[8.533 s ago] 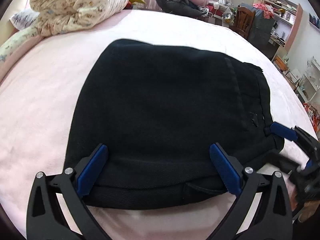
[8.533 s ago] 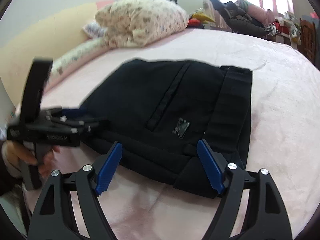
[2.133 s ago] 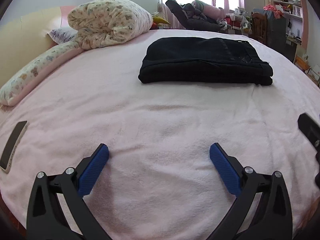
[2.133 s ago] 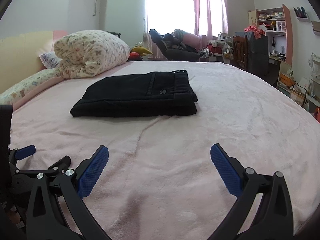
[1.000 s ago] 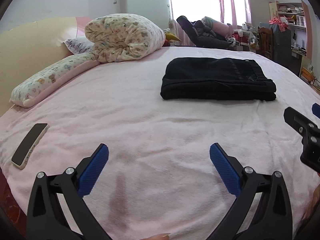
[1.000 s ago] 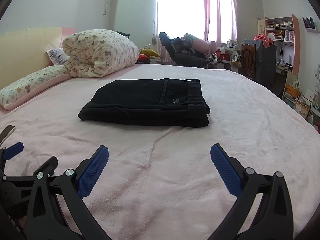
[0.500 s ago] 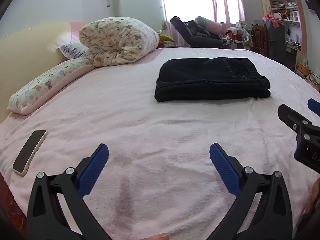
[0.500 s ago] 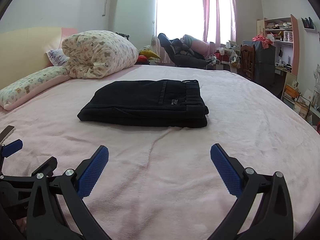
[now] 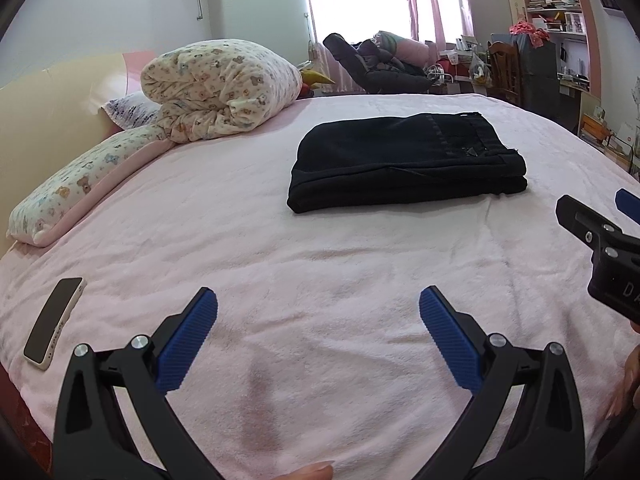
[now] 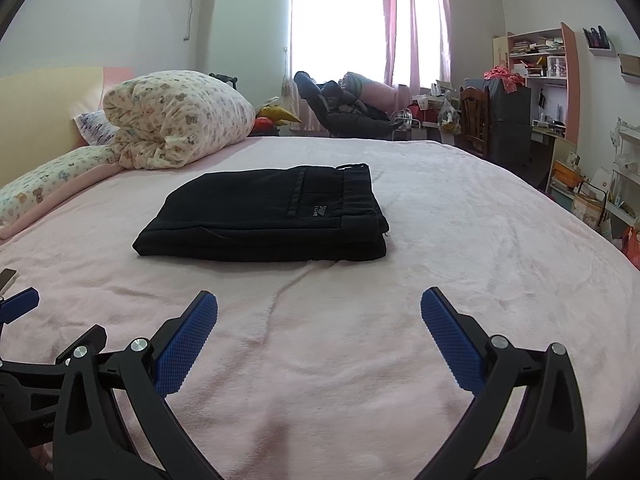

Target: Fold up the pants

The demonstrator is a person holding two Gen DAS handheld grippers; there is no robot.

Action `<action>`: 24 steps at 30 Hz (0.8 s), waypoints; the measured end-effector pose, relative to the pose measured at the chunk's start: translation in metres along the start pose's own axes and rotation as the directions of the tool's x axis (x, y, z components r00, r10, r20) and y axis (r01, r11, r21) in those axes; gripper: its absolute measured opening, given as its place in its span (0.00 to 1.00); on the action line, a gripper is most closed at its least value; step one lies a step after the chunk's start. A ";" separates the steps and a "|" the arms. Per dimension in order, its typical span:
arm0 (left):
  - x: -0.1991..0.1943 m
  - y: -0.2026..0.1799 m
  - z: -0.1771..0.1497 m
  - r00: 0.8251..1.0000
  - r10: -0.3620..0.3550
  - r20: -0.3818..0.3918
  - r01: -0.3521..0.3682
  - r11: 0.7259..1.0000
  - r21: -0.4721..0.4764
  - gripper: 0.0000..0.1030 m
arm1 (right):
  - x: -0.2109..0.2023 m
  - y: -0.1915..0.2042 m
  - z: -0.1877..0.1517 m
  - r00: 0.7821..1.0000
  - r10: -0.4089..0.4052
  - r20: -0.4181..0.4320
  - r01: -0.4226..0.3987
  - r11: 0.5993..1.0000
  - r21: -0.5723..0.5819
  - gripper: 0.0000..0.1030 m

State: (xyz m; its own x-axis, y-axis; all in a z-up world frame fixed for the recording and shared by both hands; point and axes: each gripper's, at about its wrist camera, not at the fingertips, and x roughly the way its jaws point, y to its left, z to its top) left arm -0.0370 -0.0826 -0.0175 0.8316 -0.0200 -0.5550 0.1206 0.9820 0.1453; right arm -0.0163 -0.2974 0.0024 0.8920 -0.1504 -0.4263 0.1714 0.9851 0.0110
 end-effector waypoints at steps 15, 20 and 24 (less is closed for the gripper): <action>-0.003 0.001 -0.001 1.000 -0.008 0.015 0.008 1.000 -0.014 0.98 | 0.001 0.001 -0.002 1.000 0.000 -0.010 0.000 1.000 -0.006 0.99; -0.002 0.002 -0.001 1.000 -0.016 0.013 0.016 1.000 -0.020 0.98 | 0.002 0.000 -0.003 1.000 0.001 -0.014 -0.002 1.000 -0.010 0.99; -0.003 0.002 -0.001 1.000 -0.013 0.016 0.013 1.000 -0.020 0.98 | 0.002 0.000 -0.003 1.000 0.002 -0.014 -0.002 1.000 -0.009 0.99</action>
State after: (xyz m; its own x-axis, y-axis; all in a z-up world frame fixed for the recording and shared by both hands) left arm -0.0395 -0.0805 -0.0167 0.8385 -0.0357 -0.5438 0.1206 0.9853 0.1213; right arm -0.0156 -0.2974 -0.0017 0.8863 -0.1478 -0.4389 0.1663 0.9861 0.0038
